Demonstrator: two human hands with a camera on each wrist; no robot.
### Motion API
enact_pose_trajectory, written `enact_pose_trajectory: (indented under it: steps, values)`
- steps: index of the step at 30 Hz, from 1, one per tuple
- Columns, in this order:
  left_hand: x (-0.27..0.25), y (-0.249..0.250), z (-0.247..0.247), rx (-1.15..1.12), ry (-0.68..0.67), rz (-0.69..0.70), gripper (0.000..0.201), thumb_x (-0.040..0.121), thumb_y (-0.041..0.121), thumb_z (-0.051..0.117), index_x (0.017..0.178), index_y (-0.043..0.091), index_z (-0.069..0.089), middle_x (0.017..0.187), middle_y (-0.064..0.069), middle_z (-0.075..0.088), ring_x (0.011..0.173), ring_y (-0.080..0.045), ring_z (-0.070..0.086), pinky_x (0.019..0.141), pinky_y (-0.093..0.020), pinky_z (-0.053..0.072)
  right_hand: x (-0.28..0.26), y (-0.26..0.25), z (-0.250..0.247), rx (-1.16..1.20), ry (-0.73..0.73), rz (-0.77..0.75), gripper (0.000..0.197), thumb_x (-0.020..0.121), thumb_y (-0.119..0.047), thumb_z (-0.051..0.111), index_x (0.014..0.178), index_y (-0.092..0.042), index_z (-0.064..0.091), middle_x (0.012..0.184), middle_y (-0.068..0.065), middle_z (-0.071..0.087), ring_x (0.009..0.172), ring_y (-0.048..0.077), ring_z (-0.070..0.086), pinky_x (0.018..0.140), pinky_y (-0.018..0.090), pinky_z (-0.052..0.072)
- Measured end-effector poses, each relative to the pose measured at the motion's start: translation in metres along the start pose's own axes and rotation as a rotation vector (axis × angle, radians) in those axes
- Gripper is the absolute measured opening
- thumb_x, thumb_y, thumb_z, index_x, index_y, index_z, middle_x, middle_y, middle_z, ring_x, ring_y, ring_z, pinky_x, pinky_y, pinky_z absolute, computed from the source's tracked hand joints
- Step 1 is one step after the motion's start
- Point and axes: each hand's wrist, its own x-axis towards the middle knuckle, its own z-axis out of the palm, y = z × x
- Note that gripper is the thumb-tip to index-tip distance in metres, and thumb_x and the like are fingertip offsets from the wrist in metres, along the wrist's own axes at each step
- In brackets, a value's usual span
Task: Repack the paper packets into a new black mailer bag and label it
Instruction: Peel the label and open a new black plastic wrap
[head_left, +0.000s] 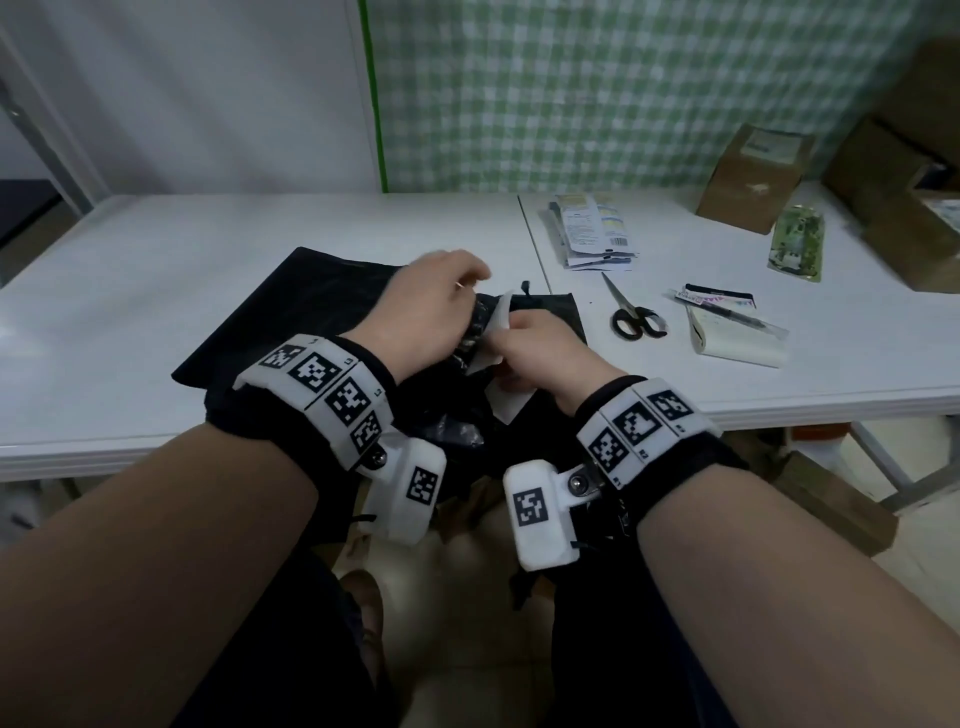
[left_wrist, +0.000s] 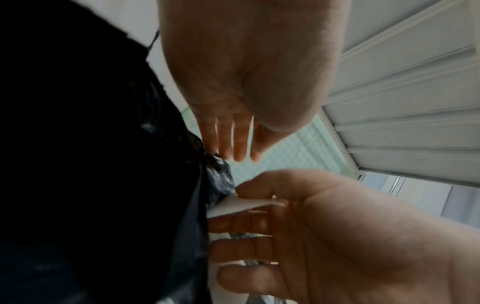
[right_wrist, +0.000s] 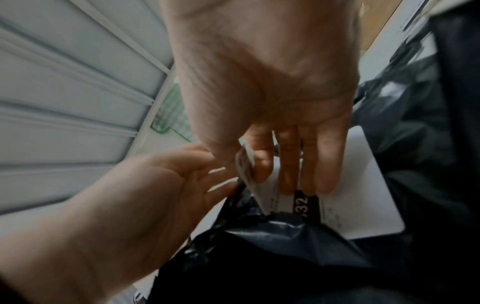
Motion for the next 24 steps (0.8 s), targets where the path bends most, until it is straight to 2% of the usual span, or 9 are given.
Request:
enact_pose_trajectory:
  steps: [3, 5, 8, 11, 13, 15, 17, 20, 24]
  values:
    - [-0.013, 0.003, 0.010, -0.118, -0.243, -0.018, 0.043, 0.087, 0.000, 0.042, 0.128, 0.008, 0.054, 0.135, -0.010, 0.054, 0.126, -0.021, 0.046, 0.101, -0.021, 0.030, 0.003, 0.006, 0.012, -0.090, -0.021, 0.030, 0.040, 0.096, -0.030, 0.040, 0.080, -0.006, 0.068, 0.092, 0.016, 0.072, 0.088, 0.033, 0.068, 0.081, 0.041, 0.057]
    - [-0.018, -0.006, 0.019, -0.133, -0.384, -0.083, 0.049, 0.088, 0.004, 0.040, 0.137, 0.011, 0.045, 0.141, -0.008, 0.048, 0.131, -0.020, 0.042, 0.106, -0.024, 0.028, 0.004, 0.013, 0.016, -0.093, -0.049, 0.076, 0.035, 0.096, -0.028, 0.042, 0.085, -0.009, 0.069, 0.095, 0.016, 0.071, 0.095, 0.034, 0.067, 0.085, 0.041, 0.055]
    - [-0.021, -0.023, 0.033, 0.031, -0.559, -0.139, 0.067, 0.091, 0.017, 0.039, 0.151, 0.019, 0.009, 0.153, -0.005, 0.031, 0.140, -0.020, 0.028, 0.119, -0.039, 0.010, 0.005, 0.020, 0.017, -0.058, -0.097, 0.155, 0.025, 0.083, -0.011, 0.055, 0.101, 0.000, 0.069, 0.105, 0.018, 0.070, 0.103, 0.032, 0.065, 0.092, 0.045, 0.053]
    - [-0.022, -0.035, 0.042, 0.109, -0.632, -0.139, 0.084, 0.088, 0.026, 0.046, 0.149, 0.016, -0.011, 0.159, -0.007, 0.010, 0.147, -0.017, 0.008, 0.120, -0.042, -0.003, 0.006, 0.021, 0.018, -0.023, -0.123, 0.208, 0.030, 0.082, -0.012, 0.060, 0.109, -0.001, 0.065, 0.110, 0.017, 0.068, 0.098, 0.030, 0.066, 0.086, 0.040, 0.054]
    - [-0.023, -0.040, 0.046, 0.131, -0.664, -0.126, 0.095, 0.083, 0.026, 0.053, 0.148, 0.015, -0.015, 0.160, -0.005, -0.003, 0.147, -0.012, -0.007, 0.120, -0.042, -0.006, 0.007, 0.019, 0.018, -0.008, -0.143, 0.221, 0.027, 0.085, -0.012, 0.059, 0.109, -0.002, 0.064, 0.101, 0.015, 0.067, 0.080, 0.024, 0.064, 0.074, 0.035, 0.054]
    - [-0.024, -0.044, 0.049, 0.173, -0.686, -0.110, 0.107, 0.077, 0.032, 0.062, 0.148, 0.014, -0.016, 0.159, -0.002, -0.007, 0.146, -0.012, -0.013, 0.119, -0.042, -0.006, 0.008, 0.018, 0.018, -0.024, -0.154, 0.234, 0.019, 0.087, -0.012, 0.056, 0.103, -0.004, 0.063, 0.084, 0.009, 0.060, 0.063, 0.016, 0.052, 0.058, 0.028, 0.048]
    - [-0.024, -0.047, 0.051, 0.222, -0.701, -0.087, 0.123, 0.068, 0.047, 0.071, 0.147, 0.014, -0.017, 0.159, 0.000, -0.009, 0.145, -0.014, -0.016, 0.118, -0.042, -0.007, 0.009, 0.017, 0.017, -0.041, -0.161, 0.255, 0.005, 0.089, -0.012, 0.055, 0.086, -0.009, 0.057, 0.072, 0.005, 0.050, 0.058, 0.014, 0.045, 0.049, 0.023, 0.040]
    - [-0.024, -0.049, 0.053, 0.338, -0.722, -0.060, 0.138, 0.056, 0.068, 0.071, 0.147, 0.014, -0.017, 0.158, 0.001, -0.016, 0.144, -0.015, -0.020, 0.118, -0.044, -0.008, 0.012, 0.019, 0.015, -0.067, -0.150, 0.273, 0.025, 0.089, -0.012, 0.056, 0.067, -0.012, 0.045, 0.063, 0.004, 0.045, 0.053, 0.015, 0.041, 0.047, 0.023, 0.036]
    - [-0.025, -0.053, 0.057, 0.454, -0.703, -0.024, 0.141, 0.052, 0.075, 0.068, 0.147, 0.014, -0.017, 0.157, 0.001, -0.020, 0.144, -0.016, -0.020, 0.117, -0.046, -0.007, 0.012, 0.022, 0.016, -0.091, -0.139, 0.280, 0.025, 0.089, -0.017, 0.058, 0.068, -0.011, 0.046, 0.064, 0.005, 0.049, 0.052, 0.017, 0.044, 0.052, 0.026, 0.039]
